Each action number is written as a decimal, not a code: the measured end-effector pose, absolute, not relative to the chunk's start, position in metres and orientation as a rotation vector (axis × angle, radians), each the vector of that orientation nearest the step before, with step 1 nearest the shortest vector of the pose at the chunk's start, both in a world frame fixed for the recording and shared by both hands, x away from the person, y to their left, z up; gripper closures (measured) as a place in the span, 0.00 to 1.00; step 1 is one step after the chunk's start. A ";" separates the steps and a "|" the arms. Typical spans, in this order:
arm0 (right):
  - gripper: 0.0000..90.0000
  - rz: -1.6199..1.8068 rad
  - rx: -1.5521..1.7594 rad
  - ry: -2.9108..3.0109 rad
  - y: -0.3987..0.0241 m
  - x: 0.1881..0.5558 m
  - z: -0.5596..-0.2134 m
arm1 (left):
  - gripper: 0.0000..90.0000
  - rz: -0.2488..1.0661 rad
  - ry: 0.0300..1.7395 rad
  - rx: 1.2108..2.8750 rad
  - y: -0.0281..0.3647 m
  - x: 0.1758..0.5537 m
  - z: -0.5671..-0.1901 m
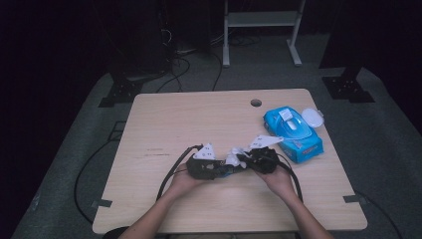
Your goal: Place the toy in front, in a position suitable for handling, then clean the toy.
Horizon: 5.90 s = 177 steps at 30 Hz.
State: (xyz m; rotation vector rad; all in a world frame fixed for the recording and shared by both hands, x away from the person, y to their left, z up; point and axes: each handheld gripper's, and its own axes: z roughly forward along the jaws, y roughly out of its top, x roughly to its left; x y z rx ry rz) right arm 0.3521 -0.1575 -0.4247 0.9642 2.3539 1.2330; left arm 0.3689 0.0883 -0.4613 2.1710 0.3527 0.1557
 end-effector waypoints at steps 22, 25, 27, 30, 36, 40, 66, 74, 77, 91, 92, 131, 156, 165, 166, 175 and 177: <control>0.93 1.191 0.949 2.320 -0.164 0.349 -0.425 | 0.73 0.168 0.345 2.172 0.088 0.370 -0.462; 0.93 1.202 0.988 2.299 -0.175 0.352 -0.424 | 0.73 0.170 0.346 2.169 0.087 0.370 -0.462; 0.93 1.196 0.987 2.299 -0.174 0.353 -0.424 | 0.73 0.173 0.340 2.172 0.087 0.370 -0.462; 0.93 1.191 0.984 2.303 -0.174 0.353 -0.424 | 0.73 0.174 0.337 2.174 0.087 0.370 -0.461; 0.93 1.177 1.027 2.272 -0.185 0.356 -0.423 | 0.73 0.164 0.329 2.171 0.088 0.372 -0.462; 0.93 1.177 1.030 2.274 -0.186 0.357 -0.424 | 0.73 0.166 0.327 2.172 0.088 0.372 -0.462; 0.93 1.181 1.054 2.263 -0.200 0.358 -0.425 | 0.73 0.180 0.332 2.190 0.089 0.371 -0.460; 0.93 1.231 1.051 2.276 -0.194 0.357 -0.424 | 0.73 0.176 0.337 2.187 0.090 0.372 -0.460; 0.93 1.220 0.996 2.317 -0.183 0.355 -0.423 | 0.73 0.179 0.337 2.187 0.089 0.372 -0.460; 0.93 1.297 0.782 2.483 -0.099 0.343 -0.422 | 0.73 0.184 0.356 2.184 0.086 0.372 -0.460; 0.93 1.268 0.761 2.478 -0.095 0.342 -0.422 | 0.73 0.182 0.357 2.186 0.087 0.372 -0.460; 0.93 1.233 1.085 2.288 -0.193 0.365 -0.432 | 0.68 0.157 0.384 2.232 0.079 0.377 -0.456; 0.93 1.248 1.047 2.349 -0.192 0.358 -0.429 | 0.54 0.136 0.402 2.346 0.077 0.387 -0.442; 0.93 1.290 1.123 2.367 -0.193 0.368 -0.445 | 0.54 0.131 0.393 2.447 0.046 0.397 -0.436; 0.93 1.294 1.132 2.371 -0.193 0.369 -0.446 | 0.54 0.128 0.392 2.471 0.041 0.398 -0.435; 0.93 1.328 1.119 2.382 -0.189 0.369 -0.446 | 0.64 0.169 0.339 2.542 0.025 0.400 -0.430; 0.93 1.361 1.120 2.375 -0.190 0.367 -0.444 | 0.64 0.157 0.333 2.515 0.030 0.399 -0.428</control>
